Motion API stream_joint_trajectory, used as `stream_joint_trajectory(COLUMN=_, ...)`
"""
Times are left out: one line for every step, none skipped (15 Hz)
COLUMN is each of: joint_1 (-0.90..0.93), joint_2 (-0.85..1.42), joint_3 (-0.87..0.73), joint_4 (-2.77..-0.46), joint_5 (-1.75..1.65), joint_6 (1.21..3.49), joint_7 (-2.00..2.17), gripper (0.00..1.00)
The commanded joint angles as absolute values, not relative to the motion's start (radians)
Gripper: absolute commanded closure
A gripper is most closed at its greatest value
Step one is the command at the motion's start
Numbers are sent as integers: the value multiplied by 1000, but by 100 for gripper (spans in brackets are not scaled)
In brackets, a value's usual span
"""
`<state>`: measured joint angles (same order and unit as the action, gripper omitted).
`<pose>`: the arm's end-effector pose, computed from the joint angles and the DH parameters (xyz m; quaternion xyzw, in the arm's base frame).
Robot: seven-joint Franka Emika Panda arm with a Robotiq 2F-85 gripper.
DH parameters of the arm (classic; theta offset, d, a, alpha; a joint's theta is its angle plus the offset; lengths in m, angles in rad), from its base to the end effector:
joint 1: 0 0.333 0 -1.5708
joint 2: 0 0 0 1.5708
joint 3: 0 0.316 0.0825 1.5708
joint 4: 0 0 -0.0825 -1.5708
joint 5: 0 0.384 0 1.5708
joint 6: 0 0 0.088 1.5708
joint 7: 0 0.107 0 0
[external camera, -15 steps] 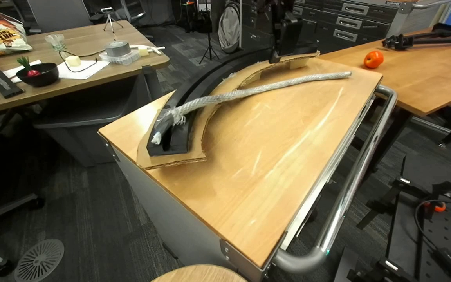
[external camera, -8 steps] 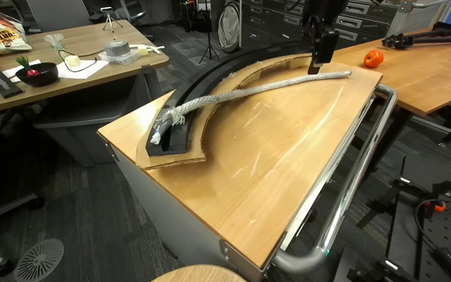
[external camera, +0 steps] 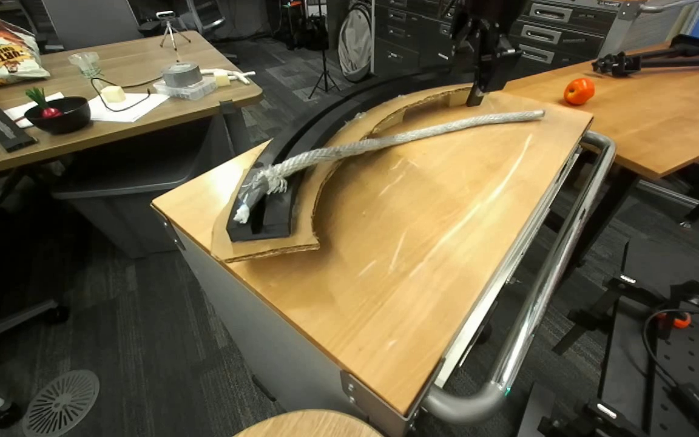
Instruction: Place the white rope on the curved black board
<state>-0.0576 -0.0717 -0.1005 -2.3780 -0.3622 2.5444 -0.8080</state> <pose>0.5043 -0.0760 0.3736 0.8827 0.4404 0.0505 0.1560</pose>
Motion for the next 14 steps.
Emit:
stream_joint_trajectory(joint_1=-63, joint_2=-67, joint_3=-100, joint_4=-2380, joint_5=-322, joint_6=2560, joint_7=-860, gripper=26)
stream_joint_trajectory(joint_1=-63, joint_2=-63, joint_3=-103, joint_4=-2380, joint_5=-294, joint_6=2572, joint_7=-898, gripper=26)
stream_joint_trajectory(joint_1=-64, joint_2=-61, joint_3=-105, joint_4=-2380, joint_5=-285, joint_6=2578, joint_7=-915, gripper=19)
stream_joint_trajectory(joint_1=-64, joint_2=-61, joint_3=-105, joint_4=-2380, joint_5=-284, joint_6=2578, joint_7=-920, gripper=12)
stream_joint_trajectory(joint_1=-64, joint_2=-61, joint_3=-105, joint_4=-2380, joint_5=-284, joint_6=2579, joint_7=-922, gripper=11)
stream_joint_trajectory(joint_1=-64, joint_2=-51, joint_3=-102, joint_4=-2381, joint_5=-313, joint_6=2591, joint_7=-915, gripper=3)
stream_joint_trajectory(joint_1=-65, joint_2=-43, joint_3=-103, joint_4=-2383, joint_5=-327, joint_6=2592, joint_7=-923, gripper=3)
stream_joint_trajectory(joint_1=-68, joint_2=-31, joint_3=-106, joint_4=-2386, joint_5=-336, joint_6=2595, joint_7=-943, gripper=2)
stream_joint_trajectory(joint_1=-74, joint_2=-17, joint_3=-111, joint_4=-2389, joint_5=-349, joint_6=2595, joint_7=-957, gripper=0)
stream_joint_trajectory(joint_1=-79, joint_2=-4, joint_3=-115, joint_4=-2391, joint_5=-361, joint_6=2597, joint_7=-970, gripper=6)
stream_joint_trajectory(joint_1=-87, joint_2=12, joint_3=-119, joint_4=-2393, joint_5=-365, joint_6=2600, joint_7=-977, gripper=28)
stream_joint_trajectory(joint_1=-95, joint_2=26, joint_3=-123, joint_4=-2394, joint_5=-364, joint_6=2603, joint_7=-987, gripper=30)
stream_joint_trajectory(joint_1=-105, joint_2=39, joint_3=-127, joint_4=-2396, joint_5=-357, joint_6=2610, joint_7=-1000, gripper=32)
stream_joint_trajectory(joint_1=-116, joint_2=50, joint_3=-130, joint_4=-2399, joint_5=-343, joint_6=2619, joint_7=-1025, gripper=39)
